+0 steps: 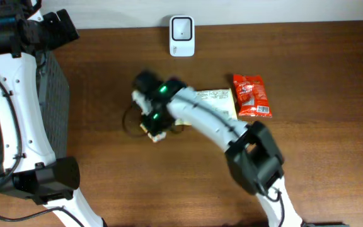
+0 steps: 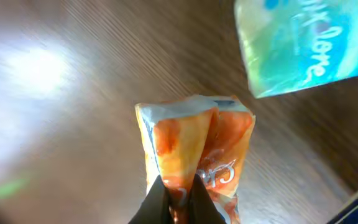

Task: Scan the item barcode
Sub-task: 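Lift the orange box with the right gripper up to the scanner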

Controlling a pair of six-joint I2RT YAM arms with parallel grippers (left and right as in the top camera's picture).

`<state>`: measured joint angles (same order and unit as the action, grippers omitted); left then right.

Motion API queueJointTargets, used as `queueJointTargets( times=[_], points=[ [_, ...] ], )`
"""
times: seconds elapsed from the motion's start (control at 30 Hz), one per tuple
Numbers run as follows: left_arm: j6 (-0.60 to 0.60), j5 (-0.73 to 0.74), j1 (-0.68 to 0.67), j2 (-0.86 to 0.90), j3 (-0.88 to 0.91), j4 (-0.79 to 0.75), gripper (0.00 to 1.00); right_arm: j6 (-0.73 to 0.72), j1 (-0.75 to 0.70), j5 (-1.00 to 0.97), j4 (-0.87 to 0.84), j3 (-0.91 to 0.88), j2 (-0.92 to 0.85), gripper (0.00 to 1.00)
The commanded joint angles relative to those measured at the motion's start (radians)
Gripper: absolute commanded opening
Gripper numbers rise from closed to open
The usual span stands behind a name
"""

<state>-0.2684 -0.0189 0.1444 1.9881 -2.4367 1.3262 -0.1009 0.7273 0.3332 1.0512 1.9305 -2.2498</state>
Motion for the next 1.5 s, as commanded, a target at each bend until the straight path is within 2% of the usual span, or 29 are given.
queueJointTargets(
  times=[0.0, 0.1, 0.2, 0.3, 0.37, 0.4, 0.43, 0.53, 0.57, 0.63, 0.73, 0.8, 0.87, 1.17, 1.37, 1.47],
  points=[
    [0.016, -0.011, 0.005, 0.007, -0.012, -0.002, 0.99, -0.013, -0.127, 0.478, 0.008, -0.012, -0.002, 0.04],
    [0.016, -0.011, 0.005, 0.007, -0.012, -0.002, 0.99, -0.013, -0.192, 0.705, -0.031, -0.124, -0.002, 0.04],
    [0.016, -0.011, 0.005, 0.007, -0.012, -0.002, 0.99, -0.052, -0.197, 0.89, -0.157, -0.276, -0.002, 0.04],
    [0.016, -0.011, 0.005, 0.007, -0.012, -0.002, 0.99, -0.193, -0.203, 0.886, -0.32, -0.417, -0.002, 0.04],
    [0.016, -0.011, 0.005, 0.007, -0.012, -0.002, 0.99, -0.287, -0.22, 0.821, -0.409, -0.487, -0.002, 0.05],
    [0.016, -0.011, 0.004, 0.007, -0.012, -0.002, 0.99, -0.322, -0.231, 0.708, -0.407, -0.504, -0.002, 0.05],
    [0.016, -0.011, 0.004, 0.007, -0.012, -0.002, 0.99, -0.336, -0.24, 0.592, -0.391, -0.513, -0.002, 0.09],
    [0.016, -0.011, 0.005, 0.007, -0.012, -0.001, 0.99, -0.317, -0.257, 0.428, -0.321, -0.503, 0.005, 0.27],
    [0.016, -0.011, 0.005, 0.007, -0.012, -0.002, 0.99, -0.31, -0.259, 0.395, -0.296, -0.492, 0.011, 0.29],
    [0.016, -0.011, 0.004, 0.007, -0.012, -0.001, 0.99, -0.263, -0.262, 0.3, -0.189, -0.425, 0.04, 0.35],
    [0.016, -0.011, 0.005, 0.007, -0.012, -0.002, 0.99, -0.219, -0.256, 0.188, -0.03, -0.291, 0.075, 0.37],
    [0.016, -0.011, 0.005, 0.007, -0.012, -0.002, 0.99, -0.156, -0.246, 0.186, 0.066, -0.172, 0.08, 0.46],
    [0.016, -0.011, 0.005, 0.007, -0.012, -0.002, 0.99, -0.157, -0.233, 0.186, 0.068, -0.158, 0.08, 0.52],
    [0.016, -0.011, 0.005, 0.007, -0.012, -0.002, 0.99, -0.152, -0.058, 0.169, 0.011, -0.179, 0.027, 0.52],
    [0.016, -0.011, 0.005, 0.007, -0.012, -0.002, 0.99, -0.189, -0.04, 0.117, -0.017, -0.224, 0.018, 0.51],
    [0.016, -0.011, 0.004, 0.007, -0.012, -0.002, 0.99, -0.203, -0.04, 0.149, -0.121, -0.297, 0.018, 0.52]
  ],
)
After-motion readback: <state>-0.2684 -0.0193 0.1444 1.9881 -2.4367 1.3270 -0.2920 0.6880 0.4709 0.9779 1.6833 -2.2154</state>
